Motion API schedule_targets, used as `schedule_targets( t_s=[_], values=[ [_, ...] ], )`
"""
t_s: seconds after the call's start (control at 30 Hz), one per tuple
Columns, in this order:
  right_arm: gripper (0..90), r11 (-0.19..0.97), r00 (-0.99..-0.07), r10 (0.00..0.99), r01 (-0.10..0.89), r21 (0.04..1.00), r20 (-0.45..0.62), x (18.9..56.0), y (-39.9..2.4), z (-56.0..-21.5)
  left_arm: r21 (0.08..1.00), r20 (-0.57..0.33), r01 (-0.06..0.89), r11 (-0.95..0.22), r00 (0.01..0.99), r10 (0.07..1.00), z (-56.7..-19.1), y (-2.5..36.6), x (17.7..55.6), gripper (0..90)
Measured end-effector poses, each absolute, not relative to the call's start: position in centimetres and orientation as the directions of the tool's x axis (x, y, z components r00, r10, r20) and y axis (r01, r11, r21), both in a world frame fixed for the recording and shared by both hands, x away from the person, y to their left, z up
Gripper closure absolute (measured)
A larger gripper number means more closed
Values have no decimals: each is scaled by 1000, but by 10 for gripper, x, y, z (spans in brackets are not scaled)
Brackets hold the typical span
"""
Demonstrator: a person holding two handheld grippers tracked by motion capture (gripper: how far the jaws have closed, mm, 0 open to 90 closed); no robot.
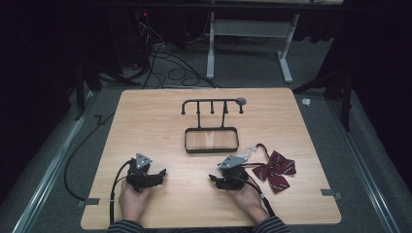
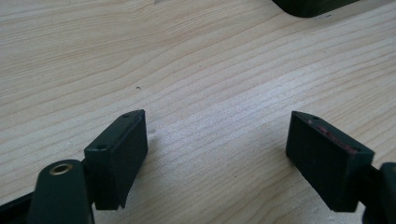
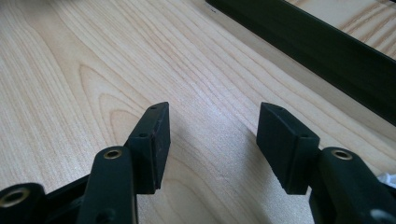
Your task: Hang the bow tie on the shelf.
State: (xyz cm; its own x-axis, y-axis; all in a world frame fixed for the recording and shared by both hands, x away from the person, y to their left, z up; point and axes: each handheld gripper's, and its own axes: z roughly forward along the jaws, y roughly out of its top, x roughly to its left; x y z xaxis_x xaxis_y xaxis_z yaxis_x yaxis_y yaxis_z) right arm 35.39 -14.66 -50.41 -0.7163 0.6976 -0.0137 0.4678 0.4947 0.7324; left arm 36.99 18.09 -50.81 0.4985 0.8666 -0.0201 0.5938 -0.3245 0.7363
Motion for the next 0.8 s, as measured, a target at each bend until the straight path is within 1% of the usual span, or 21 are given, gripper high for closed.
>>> schedule_targets(
  t_s=[0.27,0.4,0.8],
  values=[
    [459,495,-714,700,473,729,-12,354,-147,-504,736,-21,594,-324,498,867,-508,181,370,213],
    [475,486,-711,704,473,734,-8,354,-147,-504,737,-22,594,-323,498,867,-508,181,370,213],
    [485,479,-695,719,483,733,-13,352,-146,-504,735,-22,595,-324,499,866,-508,181,370,213]
  ],
)
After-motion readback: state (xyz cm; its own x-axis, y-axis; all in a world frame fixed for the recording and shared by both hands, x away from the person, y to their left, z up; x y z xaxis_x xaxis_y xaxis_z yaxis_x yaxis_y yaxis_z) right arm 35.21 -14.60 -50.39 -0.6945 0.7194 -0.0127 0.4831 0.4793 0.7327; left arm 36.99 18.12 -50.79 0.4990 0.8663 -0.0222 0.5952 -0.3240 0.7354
